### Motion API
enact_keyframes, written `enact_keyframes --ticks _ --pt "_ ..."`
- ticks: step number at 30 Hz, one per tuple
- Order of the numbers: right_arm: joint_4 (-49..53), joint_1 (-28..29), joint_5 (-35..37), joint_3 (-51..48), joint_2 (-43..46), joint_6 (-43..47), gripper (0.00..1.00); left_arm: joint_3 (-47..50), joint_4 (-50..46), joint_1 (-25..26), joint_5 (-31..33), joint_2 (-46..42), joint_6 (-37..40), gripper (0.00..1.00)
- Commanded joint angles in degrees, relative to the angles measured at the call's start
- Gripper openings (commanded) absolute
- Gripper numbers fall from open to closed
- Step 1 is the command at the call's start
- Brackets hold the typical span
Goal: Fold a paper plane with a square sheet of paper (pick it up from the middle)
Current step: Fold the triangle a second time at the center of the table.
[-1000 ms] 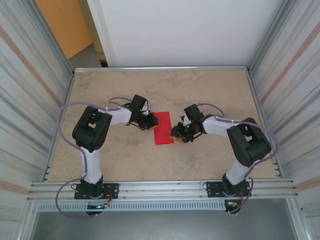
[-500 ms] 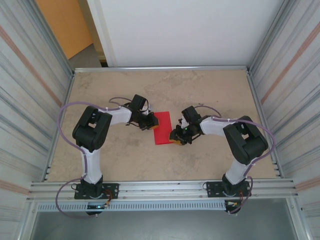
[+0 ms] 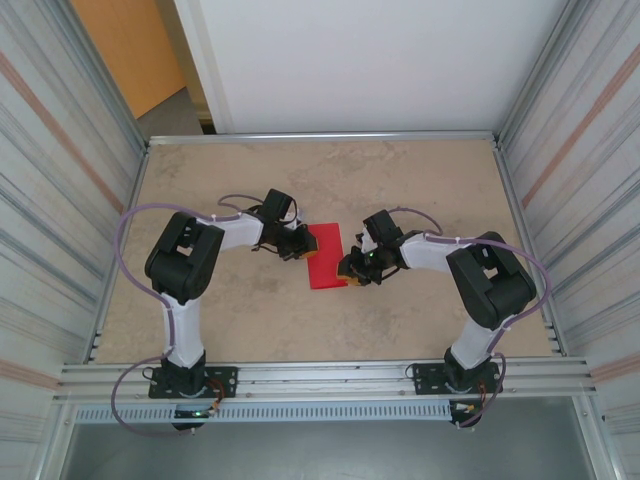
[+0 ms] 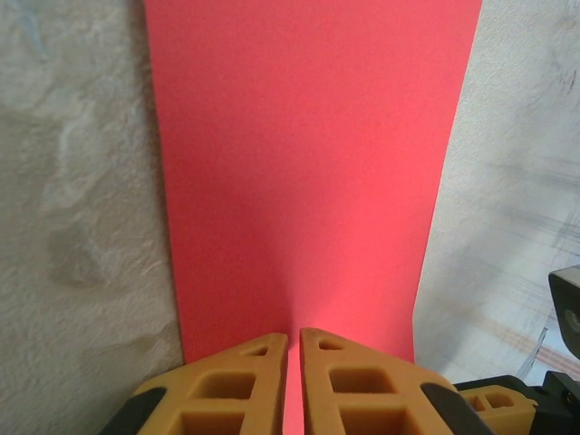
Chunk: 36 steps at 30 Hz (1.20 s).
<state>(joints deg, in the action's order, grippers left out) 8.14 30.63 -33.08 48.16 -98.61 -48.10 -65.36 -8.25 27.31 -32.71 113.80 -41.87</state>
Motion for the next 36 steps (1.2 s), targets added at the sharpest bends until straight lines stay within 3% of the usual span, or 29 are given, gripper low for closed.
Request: enact_keyframes --ticks 1,8,14,26,36 --pt "0.0 -0.5 0.7 1.4 -0.8 -1.8 0.23 0.2 -3.6 -0.2 1.1 2.5 -0.1 0.13" --pt "1.6 -1.1 2.1 0.7 -0.3 -1.7 0.06 -1.4 -3.2 -0.3 -0.5 -0.4 1.8 0.14" --pt "0.7 -1.3 1.5 0.4 0.9 -1.3 0.01 -3.6 -4.3 -1.5 0.8 0.4 3.5 0.14" --pt "-3.8 0.7 -3.2 4.1 -1.0 0.4 0.00 -2.4 -4.8 -0.9 0.6 4.3 2.6 0.11" --pt "-6.6 2.1 -2.0 10.8 -7.7 -0.6 0.00 -2.3 -4.5 -0.9 0.5 4.0 2.3 0.11"
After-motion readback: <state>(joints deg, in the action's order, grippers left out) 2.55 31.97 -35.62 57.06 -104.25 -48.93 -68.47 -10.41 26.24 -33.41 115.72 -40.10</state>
